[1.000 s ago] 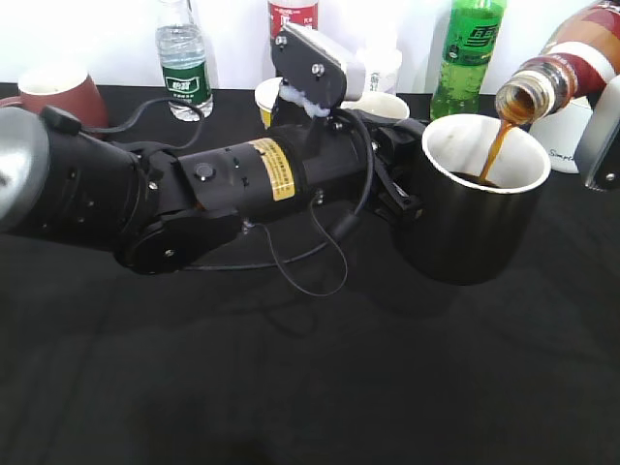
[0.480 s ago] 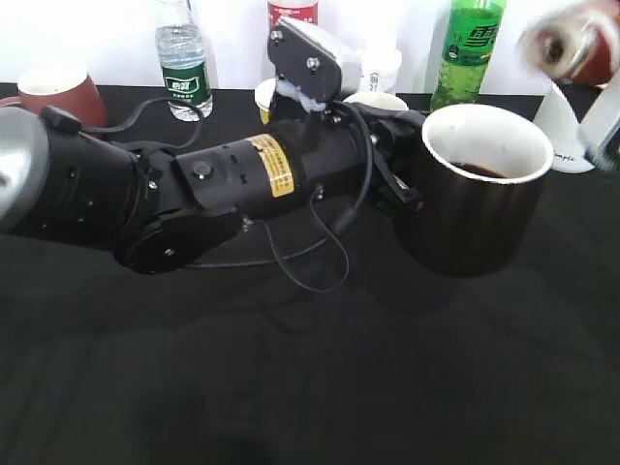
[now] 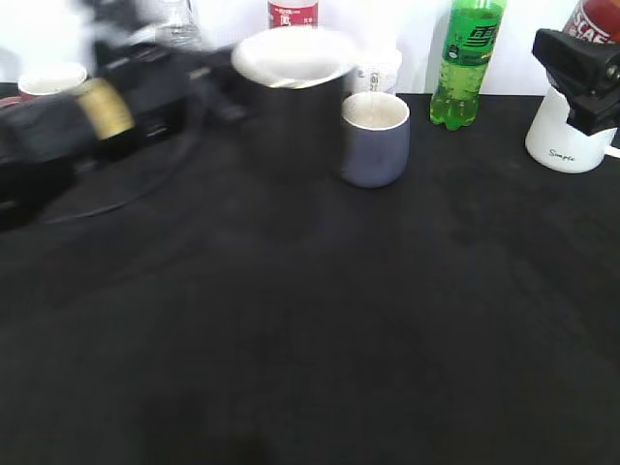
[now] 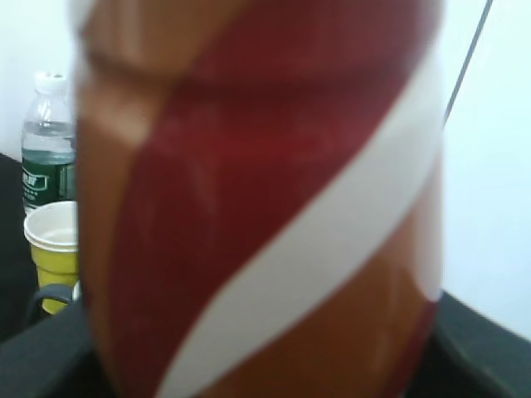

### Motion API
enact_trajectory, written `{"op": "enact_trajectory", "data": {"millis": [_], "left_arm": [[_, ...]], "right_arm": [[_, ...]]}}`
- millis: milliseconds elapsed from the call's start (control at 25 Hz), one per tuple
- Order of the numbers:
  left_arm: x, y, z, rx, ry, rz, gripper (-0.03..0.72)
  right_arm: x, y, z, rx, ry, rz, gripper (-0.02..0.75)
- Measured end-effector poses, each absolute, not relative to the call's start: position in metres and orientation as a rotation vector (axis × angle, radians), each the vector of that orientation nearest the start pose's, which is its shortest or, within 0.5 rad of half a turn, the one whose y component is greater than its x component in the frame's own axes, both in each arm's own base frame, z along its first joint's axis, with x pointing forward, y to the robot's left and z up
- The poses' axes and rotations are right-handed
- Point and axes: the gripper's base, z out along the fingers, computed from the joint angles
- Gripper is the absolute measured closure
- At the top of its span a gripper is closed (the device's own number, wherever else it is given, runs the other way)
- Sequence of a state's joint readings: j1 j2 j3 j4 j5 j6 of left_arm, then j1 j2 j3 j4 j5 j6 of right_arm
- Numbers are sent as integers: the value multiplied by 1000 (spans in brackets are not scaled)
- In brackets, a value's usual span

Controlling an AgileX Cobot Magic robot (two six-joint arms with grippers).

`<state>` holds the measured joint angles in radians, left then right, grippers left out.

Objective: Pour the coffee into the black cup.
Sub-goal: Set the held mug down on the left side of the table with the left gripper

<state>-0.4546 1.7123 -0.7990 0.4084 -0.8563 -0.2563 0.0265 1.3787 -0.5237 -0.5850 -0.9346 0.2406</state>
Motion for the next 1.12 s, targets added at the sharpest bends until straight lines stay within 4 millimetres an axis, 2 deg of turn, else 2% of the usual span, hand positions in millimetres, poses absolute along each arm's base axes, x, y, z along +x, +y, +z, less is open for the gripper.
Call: {"op": "enact_trajectory", "data": {"millis": [120,200,320,520,640,720,840,960,1120], "left_arm": [[299,-138,204,521,1543,-538,629],[301,-118,198,499,1562,-460,629],[311,-101,191,399,1540,-402,629],[335,-93,134,235,1647,-361,629],[356,-95,112,209,1665,-351,629],[367,-97,106,193,1637,-353,629],[369,-98,105,193,1626,-357,613],[369,-99,106,200,1619,-373,468],[355,-87,110,192,1630,-363,437]], "right_arm": [[260,47,256,-485,1426,258,210],[260,47,256,-471,1427,258,210],[260,46,256,-460,1427,258,210],[260,46,256,-459,1427,258,210],[260,46,256,-459,1427,258,210],[260,46,256,-459,1427,258,210],[260,46,256,-459,1427,258,210],[260,46,256,-459,1427,258,211],[260,46,256,-459,1428,257,211]]}}
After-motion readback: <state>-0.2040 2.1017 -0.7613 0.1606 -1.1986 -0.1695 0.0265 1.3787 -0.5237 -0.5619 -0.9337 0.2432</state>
